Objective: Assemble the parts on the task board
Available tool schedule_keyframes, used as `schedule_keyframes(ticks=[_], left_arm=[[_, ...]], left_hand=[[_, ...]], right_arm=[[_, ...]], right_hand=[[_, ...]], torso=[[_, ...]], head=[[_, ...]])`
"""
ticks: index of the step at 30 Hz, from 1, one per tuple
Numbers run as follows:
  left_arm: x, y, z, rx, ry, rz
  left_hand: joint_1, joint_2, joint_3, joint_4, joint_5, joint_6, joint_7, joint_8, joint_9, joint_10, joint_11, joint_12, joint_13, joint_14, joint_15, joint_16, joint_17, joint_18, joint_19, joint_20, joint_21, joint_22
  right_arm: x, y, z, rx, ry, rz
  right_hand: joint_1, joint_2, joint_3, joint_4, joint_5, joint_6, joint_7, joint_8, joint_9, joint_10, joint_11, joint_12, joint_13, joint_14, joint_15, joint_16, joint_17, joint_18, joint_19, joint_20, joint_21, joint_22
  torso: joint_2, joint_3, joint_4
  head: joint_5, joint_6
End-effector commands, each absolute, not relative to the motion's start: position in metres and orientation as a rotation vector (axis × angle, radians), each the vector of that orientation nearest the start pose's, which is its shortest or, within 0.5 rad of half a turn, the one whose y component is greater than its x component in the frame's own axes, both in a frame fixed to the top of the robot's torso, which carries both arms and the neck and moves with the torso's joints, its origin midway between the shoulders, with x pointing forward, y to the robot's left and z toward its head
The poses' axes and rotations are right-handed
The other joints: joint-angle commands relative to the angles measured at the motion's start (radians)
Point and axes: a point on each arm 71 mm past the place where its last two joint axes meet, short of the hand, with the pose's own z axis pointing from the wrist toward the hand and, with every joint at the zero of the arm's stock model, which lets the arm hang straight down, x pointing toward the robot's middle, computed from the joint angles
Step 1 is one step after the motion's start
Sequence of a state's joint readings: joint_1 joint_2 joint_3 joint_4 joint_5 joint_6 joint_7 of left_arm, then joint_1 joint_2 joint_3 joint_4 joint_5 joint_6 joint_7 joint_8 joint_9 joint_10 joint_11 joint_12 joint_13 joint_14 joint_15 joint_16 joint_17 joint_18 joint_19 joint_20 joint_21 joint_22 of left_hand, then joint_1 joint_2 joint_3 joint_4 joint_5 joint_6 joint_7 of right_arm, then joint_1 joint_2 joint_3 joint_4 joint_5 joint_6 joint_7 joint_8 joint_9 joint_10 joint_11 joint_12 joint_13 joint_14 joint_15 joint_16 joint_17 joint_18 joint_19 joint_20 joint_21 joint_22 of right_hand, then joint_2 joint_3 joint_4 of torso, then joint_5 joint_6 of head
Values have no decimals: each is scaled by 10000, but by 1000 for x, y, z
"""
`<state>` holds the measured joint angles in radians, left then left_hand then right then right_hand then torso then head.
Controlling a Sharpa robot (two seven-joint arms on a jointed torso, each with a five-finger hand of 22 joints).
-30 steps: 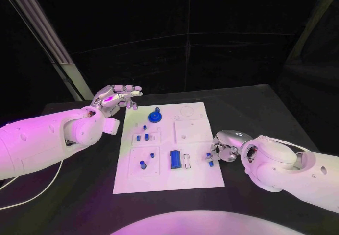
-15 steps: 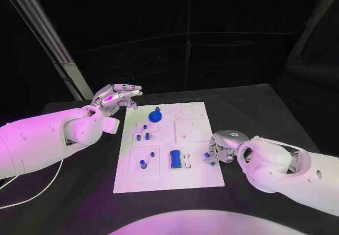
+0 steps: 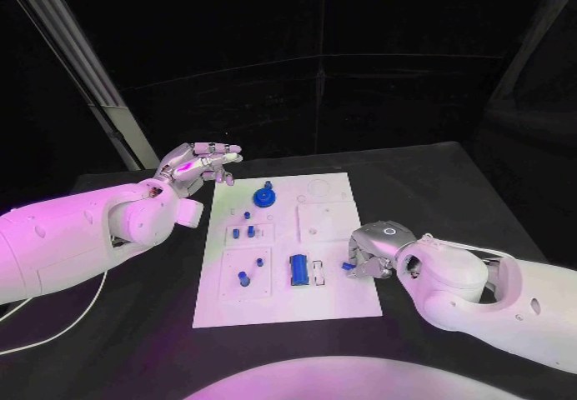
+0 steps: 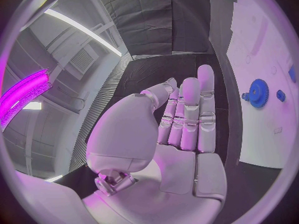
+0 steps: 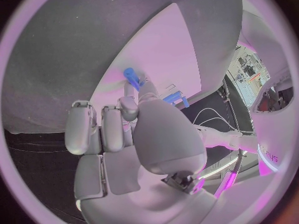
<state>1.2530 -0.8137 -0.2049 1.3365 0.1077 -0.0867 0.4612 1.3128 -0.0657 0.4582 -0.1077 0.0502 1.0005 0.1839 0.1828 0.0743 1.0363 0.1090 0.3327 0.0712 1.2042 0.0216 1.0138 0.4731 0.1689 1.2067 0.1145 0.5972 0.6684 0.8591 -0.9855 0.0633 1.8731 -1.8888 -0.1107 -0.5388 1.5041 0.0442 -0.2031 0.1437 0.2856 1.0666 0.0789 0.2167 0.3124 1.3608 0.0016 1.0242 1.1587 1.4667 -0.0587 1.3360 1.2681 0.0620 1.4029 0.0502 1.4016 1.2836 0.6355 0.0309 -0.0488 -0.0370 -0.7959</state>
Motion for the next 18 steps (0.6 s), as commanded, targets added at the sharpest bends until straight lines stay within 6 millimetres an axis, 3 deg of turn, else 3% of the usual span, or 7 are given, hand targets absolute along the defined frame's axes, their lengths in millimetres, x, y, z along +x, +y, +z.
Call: schedule_keyframes(ticks=[1,6,9,18], left_arm=[[507,247,-215,-11655,14699,-16002],[507,247,-216,-11668,14711,-16002],[507,247,-216,-11675,14718,-16001],[506,247,-217,-11690,14736,-15993]], left_hand=[[60,15,10,-46,66,-56,0,56,-15,-43,4,39,-12,-66,-25,-32,-11,137,-89,8,-55,-13],[60,15,10,-46,66,-56,0,56,-15,-43,4,39,-12,-66,-25,-32,-11,137,-89,8,-55,-13],[60,23,1,-57,67,-61,0,66,-17,-53,4,57,-15,-71,-23,-24,-26,136,-89,9,-57,-16],[60,23,1,-57,67,-61,0,66,-17,-53,4,57,-15,-71,-23,-24,-26,136,-89,9,-57,-16]], right_arm=[[363,-193,-273,-3162,19690,2681],[361,-193,-272,-2283,19799,3183],[360,-194,-271,-1720,19921,3451],[358,-195,-267,-101,19918,4201]], right_hand=[[191,459,315,41,178,7,2,-129,-45,-64,-53,-38,26,470,-112,-15,52,49,29,-80,-26,51],[462,579,964,4,287,12,20,-321,-127,-65,-54,-47,37,486,-124,29,115,37,68,-106,10,107],[489,513,1314,20,365,39,38,-411,-162,-54,-37,-45,46,490,-108,44,137,32,80,-100,23,127],[-459,-634,3591,614,356,304,60,-839,-244,-7,-9,-154,-4,490,-90,29,157,41,63,-54,7,122]], torso=[[-6,7,-3],[-9,0,0],[-11,-3,5],[-14,-7,6]], head=[[26,-11],[28,-3],[28,2],[31,19]])
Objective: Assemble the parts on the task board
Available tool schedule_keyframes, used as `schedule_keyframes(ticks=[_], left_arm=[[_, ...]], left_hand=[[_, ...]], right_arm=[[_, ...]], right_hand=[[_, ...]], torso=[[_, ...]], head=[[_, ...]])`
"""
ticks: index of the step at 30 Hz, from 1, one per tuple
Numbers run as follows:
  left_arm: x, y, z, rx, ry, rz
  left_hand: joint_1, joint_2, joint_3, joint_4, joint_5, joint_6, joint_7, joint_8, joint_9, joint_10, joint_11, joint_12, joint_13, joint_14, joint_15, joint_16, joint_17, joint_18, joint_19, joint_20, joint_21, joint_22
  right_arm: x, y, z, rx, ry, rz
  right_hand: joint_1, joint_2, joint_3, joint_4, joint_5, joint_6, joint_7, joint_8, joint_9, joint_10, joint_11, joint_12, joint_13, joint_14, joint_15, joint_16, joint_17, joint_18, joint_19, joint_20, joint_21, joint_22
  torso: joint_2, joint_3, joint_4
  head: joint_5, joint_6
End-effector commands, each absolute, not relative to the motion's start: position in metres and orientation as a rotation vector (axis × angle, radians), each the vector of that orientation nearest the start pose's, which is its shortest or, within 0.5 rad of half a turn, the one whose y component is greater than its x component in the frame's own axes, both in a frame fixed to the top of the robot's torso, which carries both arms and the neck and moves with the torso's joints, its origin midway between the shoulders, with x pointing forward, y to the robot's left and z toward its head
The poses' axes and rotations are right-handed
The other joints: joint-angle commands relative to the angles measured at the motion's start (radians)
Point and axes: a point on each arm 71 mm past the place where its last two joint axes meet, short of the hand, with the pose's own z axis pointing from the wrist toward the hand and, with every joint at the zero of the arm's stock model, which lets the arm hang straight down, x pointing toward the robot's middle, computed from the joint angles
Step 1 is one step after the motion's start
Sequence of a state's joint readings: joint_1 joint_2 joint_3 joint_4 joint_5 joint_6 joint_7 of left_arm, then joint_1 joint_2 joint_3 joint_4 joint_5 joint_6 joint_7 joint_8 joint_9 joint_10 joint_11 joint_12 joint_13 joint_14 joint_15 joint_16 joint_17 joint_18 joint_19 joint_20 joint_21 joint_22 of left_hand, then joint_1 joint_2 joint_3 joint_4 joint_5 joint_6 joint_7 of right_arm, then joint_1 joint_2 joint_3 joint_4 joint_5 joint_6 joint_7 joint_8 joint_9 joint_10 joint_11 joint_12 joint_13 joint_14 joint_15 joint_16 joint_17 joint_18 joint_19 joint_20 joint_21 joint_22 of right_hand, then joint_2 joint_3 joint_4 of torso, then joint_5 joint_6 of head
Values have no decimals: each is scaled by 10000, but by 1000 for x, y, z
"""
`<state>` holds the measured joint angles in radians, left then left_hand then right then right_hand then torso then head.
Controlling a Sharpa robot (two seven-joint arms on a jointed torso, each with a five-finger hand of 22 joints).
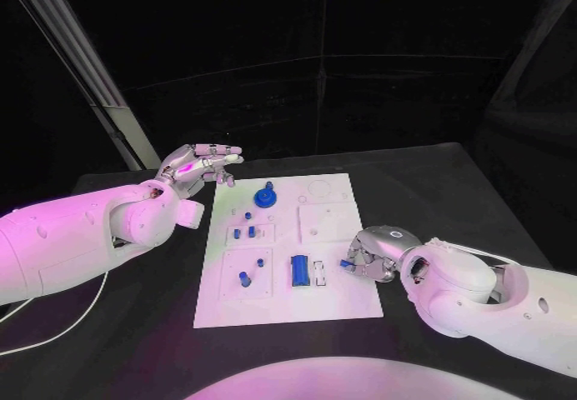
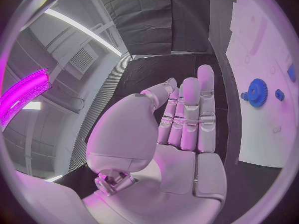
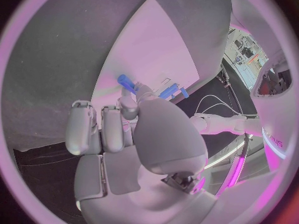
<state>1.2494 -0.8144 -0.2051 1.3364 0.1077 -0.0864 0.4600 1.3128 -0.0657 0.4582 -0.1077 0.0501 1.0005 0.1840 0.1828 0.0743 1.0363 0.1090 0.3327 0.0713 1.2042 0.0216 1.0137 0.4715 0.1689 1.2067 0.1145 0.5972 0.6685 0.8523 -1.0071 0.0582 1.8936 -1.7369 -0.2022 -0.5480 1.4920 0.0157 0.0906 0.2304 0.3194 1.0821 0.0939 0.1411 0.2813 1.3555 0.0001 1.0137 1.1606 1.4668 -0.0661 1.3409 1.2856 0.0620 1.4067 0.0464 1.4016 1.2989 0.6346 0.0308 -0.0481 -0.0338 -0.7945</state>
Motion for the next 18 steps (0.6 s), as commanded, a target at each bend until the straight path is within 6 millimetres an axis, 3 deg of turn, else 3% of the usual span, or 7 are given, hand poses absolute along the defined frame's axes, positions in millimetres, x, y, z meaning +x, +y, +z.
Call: schedule_keyframes(ticks=[1,7,12,18], left_arm=[[506,247,-217,-11690,14738,-15996],[506,246,-217,-11689,14748,-16009],[506,246,-217,-11689,14753,-16017],[506,245,-217,-11688,14755,-16025]], left_hand=[[59,23,1,-57,67,-61,0,66,-17,-53,4,57,-16,-71,-24,-24,-10,136,-89,9,-57,-17],[59,23,1,-57,67,-61,0,66,-17,-53,4,57,-16,-71,-24,-24,-10,136,-89,9,-57,-17],[59,23,1,-57,67,-61,0,66,-17,-53,4,57,-16,-71,-24,-24,-10,136,-89,9,-57,-17],[59,23,1,-57,67,-61,0,66,-17,-53,4,57,-16,-71,-24,-24,-10,136,-89,9,-57,-17]], right_arm=[[357,-195,-266,130,19838,4318],[355,-191,-261,1444,19655,5002],[354,-188,-265,2172,20127,5307],[355,-182,-268,2776,20449,5566]], right_hand=[[-470,-456,845,-189,-2,179,-103,-105,73,61,0,-49,-21,492,-10,-16,-10,40,28,-14,8,-25],[-913,-808,1394,-32,-15,351,-148,-114,132,193,-29,118,101,528,-29,88,118,15,108,-35,82,96],[-1136,-955,1614,15,21,426,-165,-109,172,248,-42,185,154,540,-43,125,162,8,131,-49,104,131],[-1522,-1130,1703,75,456,571,-209,-56,258,334,-71,276,227,552,-62,172,219,-8,175,-67,148,203]], torso=[[-2,-9,0],[1,-11,1],[4,-22,3],[6,-15,-10]], head=[[1,6],[14,-3],[24,-20],[47,-45]])
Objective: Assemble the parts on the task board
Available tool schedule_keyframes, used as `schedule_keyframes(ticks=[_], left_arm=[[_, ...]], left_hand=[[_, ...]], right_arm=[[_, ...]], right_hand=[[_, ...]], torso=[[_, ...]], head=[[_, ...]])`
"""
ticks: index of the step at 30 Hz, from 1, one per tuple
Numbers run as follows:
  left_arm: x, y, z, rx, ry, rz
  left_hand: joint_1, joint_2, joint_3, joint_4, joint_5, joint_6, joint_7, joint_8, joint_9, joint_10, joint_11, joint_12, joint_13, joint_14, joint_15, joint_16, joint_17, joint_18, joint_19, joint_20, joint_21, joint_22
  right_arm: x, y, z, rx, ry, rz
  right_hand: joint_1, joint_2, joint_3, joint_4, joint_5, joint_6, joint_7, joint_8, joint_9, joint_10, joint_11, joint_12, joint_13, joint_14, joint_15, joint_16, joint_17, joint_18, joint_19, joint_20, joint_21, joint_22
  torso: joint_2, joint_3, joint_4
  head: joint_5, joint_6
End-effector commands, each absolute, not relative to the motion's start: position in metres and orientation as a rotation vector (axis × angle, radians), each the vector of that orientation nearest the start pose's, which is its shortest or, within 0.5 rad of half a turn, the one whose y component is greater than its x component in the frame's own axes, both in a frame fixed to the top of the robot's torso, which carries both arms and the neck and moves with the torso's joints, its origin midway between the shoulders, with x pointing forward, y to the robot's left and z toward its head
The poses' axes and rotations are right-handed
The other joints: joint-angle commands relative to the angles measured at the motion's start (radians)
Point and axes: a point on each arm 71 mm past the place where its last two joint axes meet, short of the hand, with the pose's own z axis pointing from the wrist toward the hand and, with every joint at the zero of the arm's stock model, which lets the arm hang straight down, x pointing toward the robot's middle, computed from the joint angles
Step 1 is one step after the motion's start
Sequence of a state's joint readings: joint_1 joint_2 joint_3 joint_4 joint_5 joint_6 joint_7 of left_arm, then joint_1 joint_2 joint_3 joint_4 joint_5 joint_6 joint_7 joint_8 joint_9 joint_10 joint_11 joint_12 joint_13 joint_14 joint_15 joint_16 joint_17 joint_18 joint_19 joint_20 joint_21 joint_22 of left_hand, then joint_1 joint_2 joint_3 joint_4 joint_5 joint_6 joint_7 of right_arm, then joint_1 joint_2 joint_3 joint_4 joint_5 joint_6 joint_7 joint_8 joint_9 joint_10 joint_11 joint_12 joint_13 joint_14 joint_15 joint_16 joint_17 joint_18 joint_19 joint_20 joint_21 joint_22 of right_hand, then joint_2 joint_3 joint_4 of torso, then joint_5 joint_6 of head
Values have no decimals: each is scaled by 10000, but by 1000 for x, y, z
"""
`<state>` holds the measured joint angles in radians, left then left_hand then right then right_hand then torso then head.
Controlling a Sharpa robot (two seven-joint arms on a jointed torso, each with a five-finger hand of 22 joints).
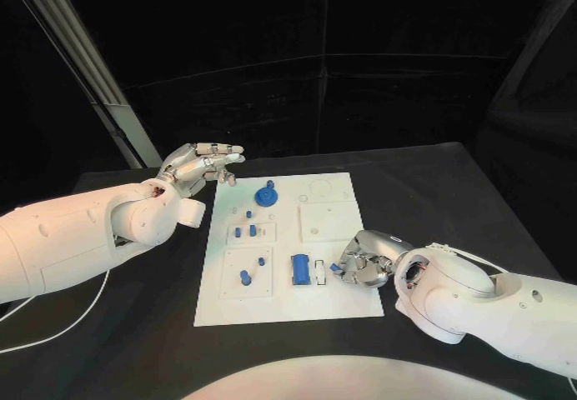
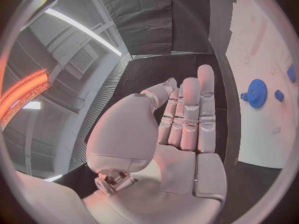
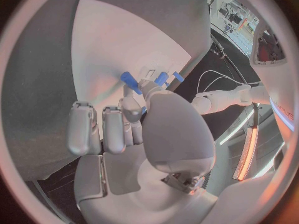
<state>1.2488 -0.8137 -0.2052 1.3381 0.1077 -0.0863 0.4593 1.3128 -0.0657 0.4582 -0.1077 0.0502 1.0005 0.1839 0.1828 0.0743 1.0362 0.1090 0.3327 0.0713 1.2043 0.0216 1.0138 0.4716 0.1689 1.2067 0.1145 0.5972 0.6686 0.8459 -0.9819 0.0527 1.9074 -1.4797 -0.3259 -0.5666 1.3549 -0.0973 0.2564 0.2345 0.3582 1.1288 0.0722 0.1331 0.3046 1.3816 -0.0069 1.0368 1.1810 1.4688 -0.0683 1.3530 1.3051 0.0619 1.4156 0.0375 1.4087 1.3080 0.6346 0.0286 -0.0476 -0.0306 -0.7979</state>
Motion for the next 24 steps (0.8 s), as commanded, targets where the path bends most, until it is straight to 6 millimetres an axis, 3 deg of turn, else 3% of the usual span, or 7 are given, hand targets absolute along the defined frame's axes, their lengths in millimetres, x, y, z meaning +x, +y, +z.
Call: schedule_keyframes(ticks=[1,9,13,24], left_arm=[[506,245,-217,-11688,14754,-16026],[505,245,-217,-11689,14760,-16032],[505,245,-217,-11687,14766,-16043],[505,244,-217,-11685,14778,-16049]], left_hand=[[60,24,1,-57,67,-61,0,66,-17,-52,4,58,-16,-71,-23,-24,-11,136,-89,9,-57,-17],[64,31,-1,-66,67,-65,2,71,-18,-60,6,66,-18,-74,-24,-21,-19,136,-90,9,-58,-18],[64,31,-1,-66,67,-65,2,71,-18,-60,6,66,-18,-74,-24,-21,-19,136,-90,9,-58,-18],[64,31,-1,-66,67,-65,2,71,-18,-60,6,66,-18,-74,-24,-21,-19,136,-90,9,-58,-18]], right_arm=[[355,-181,-268,2840,20453,5601],[357,-173,-270,3071,20543,5772],[358,-169,-271,3146,20527,5832],[361,-162,-273,2847,20487,5787]], right_hand=[[-266,-22,16,77,137,148,-6,47,46,102,-10,84,50,537,-44,71,47,-15,104,18,96,142],[-896,-5,-267,308,787,344,-93,168,194,233,-81,220,163,559,-100,161,152,-43,183,-32,178,272],[-1164,72,-489,401,1311,458,-159,260,304,295,-130,272,217,567,-145,201,200,-56,218,-74,217,334],[-1278,117,-632,434,1422,516,-187,317,369,324,-152,292,243,570,-165,216,218,-62,234,-94,235,363]], torso=[[8,7,-16],[9,10,-3],[10,19,-7],[11,15,-4]], head=[[18,-13],[24,-23],[38,-39],[41,-50]])
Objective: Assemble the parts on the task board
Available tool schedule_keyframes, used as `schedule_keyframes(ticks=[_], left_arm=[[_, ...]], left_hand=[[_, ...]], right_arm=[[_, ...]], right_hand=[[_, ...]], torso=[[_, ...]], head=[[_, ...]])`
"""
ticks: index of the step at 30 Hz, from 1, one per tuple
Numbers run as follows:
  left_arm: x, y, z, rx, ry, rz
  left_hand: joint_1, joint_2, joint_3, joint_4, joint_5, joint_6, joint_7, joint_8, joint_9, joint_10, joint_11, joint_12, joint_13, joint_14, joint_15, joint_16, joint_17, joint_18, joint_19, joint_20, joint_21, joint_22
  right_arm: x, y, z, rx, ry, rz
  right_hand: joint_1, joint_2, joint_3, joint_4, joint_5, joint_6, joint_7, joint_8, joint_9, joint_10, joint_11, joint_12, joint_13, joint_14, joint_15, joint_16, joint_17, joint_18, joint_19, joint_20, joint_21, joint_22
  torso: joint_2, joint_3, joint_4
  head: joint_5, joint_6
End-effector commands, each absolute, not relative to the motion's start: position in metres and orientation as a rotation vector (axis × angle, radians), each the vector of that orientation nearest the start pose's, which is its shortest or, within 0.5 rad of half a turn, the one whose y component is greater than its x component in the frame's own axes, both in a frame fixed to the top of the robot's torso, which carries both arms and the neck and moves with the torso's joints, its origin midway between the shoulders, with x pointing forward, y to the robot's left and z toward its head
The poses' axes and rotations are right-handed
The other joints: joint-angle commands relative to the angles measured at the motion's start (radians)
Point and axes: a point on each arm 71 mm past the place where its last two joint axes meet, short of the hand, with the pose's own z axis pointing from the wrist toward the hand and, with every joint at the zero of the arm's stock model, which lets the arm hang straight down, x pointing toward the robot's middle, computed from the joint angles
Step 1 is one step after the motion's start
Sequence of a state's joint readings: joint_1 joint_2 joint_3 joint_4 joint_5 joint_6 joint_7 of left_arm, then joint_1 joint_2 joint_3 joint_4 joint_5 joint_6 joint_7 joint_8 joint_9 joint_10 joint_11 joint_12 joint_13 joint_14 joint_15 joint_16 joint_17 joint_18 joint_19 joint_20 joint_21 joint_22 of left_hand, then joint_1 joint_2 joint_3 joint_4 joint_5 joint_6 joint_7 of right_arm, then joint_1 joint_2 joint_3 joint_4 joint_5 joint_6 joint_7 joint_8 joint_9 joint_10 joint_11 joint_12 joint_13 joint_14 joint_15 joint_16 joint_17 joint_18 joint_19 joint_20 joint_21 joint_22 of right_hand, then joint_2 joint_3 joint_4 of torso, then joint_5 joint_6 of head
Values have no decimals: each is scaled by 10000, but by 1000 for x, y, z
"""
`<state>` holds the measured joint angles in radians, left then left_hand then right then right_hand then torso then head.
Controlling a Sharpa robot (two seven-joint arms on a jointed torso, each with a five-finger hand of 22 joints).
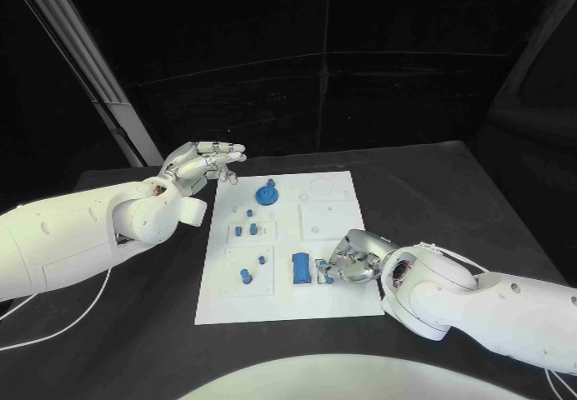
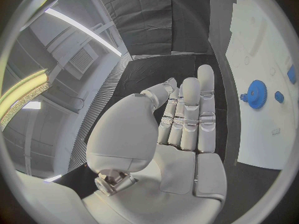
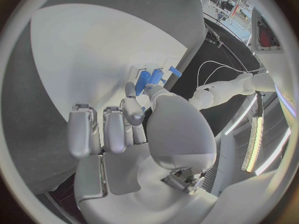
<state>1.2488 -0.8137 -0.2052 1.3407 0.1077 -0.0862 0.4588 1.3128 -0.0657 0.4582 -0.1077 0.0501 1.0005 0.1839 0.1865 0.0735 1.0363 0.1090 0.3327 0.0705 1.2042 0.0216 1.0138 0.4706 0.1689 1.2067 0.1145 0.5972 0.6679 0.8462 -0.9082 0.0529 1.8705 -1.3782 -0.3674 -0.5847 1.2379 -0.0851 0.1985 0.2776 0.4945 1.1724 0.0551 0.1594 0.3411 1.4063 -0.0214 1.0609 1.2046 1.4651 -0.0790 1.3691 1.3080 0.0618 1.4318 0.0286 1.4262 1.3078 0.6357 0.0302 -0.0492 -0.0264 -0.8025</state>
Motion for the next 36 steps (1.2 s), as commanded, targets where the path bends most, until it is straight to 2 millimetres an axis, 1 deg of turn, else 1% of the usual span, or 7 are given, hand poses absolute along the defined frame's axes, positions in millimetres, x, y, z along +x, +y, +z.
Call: schedule_keyframes(ticks=[1,12,21,23,28,32,36], left_arm=[[505,244,-217,-11684,14780,-16050],[505,244,-217,-11693,14795,-16045],[505,244,-217,-11698,14802,-16039],[505,244,-217,-11699,14803,-16036],[505,244,-217,-11700,14806,-16036],[505,244,-217,-11701,14806,-16032],[505,244,-217,-11701,14804,-16031]], left_hand=[[64,30,-1,-66,67,-65,2,34,-10,-60,6,66,-10,-74,-24,-21,-9,137,-90,9,-58,-12],[64,30,-1,-66,67,-65,2,34,-10,-60,6,66,-10,-74,-24,-21,-9,137,-90,9,-58,-12],[64,30,-1,-66,67,-65,2,34,-10,-60,6,66,-10,-74,-24,-21,-9,137,-90,9,-58,-12],[64,30,-1,-66,67,-65,2,34,-10,-60,6,66,-10,-74,-24,-21,-9,137,-90,9,-58,-12],[64,30,-1,-66,67,-65,2,34,-10,-60,6,66,-10,-74,-24,-21,-9,137,-90,9,-58,-12],[64,30,-1,-66,67,-65,2,34,-10,-60,6,66,-10,-74,-24,-21,-9,137,-90,9,-58,-12],[64,30,-1,-66,67,-65,2,34,-10,-60,6,66,-10,-74,-24,-21,-9,137,-90,9,-58,-12]], right_arm=[[361,-161,-273,2782,20510,5760],[363,-156,-275,2283,20547,5665],[363,-154,-276,1899,20640,5493],[364,-154,-276,1857,20640,5471],[364,-153,-276,1773,20640,5469],[363,-151,-276,1719,20652,5509],[363,-149,-276,1662,20671,5566]], right_hand=[[-126,-2,-74,9,51,82,-18,59,11,80,-9,52,9,605,-60,50,183,-58,65,-7,52,353],[-161,-1,-138,11,11,84,-26,72,33,80,-14,43,9,597,-65,23,150,-50,45,-12,32,321],[-473,3,-519,92,-129,43,-11,98,110,46,-3,-70,-39,573,-58,-51,70,-30,-15,-14,-30,235],[-620,1,-700,104,-360,38,-5,107,134,42,6,-94,-46,568,-49,-69,52,-25,-30,-10,-48,213],[-899,129,-1195,101,-1421,3,-3,121,199,41,13,-118,-29,564,-43,-98,27,-17,-51,2,-77,184],[-1079,260,-1520,121,-1796,0,-14,141,246,60,9,-82,18,571,-47,-88,42,-19,-43,3,-73,198],[-1292,420,-1777,135,-1894,53,-44,189,296,130,-13,76,144,587,-60,-39,102,-33,-3,-7,-34,263]], torso=[[-6,-4,15],[-8,-1,-1],[-1,2,-4],[-1,2,-4],[-3,5,3],[-7,4,-1],[-11,2,-5]], head=[[-1,-7],[27,-3],[21,1],[21,1],[14,9],[14,5],[15,8]])
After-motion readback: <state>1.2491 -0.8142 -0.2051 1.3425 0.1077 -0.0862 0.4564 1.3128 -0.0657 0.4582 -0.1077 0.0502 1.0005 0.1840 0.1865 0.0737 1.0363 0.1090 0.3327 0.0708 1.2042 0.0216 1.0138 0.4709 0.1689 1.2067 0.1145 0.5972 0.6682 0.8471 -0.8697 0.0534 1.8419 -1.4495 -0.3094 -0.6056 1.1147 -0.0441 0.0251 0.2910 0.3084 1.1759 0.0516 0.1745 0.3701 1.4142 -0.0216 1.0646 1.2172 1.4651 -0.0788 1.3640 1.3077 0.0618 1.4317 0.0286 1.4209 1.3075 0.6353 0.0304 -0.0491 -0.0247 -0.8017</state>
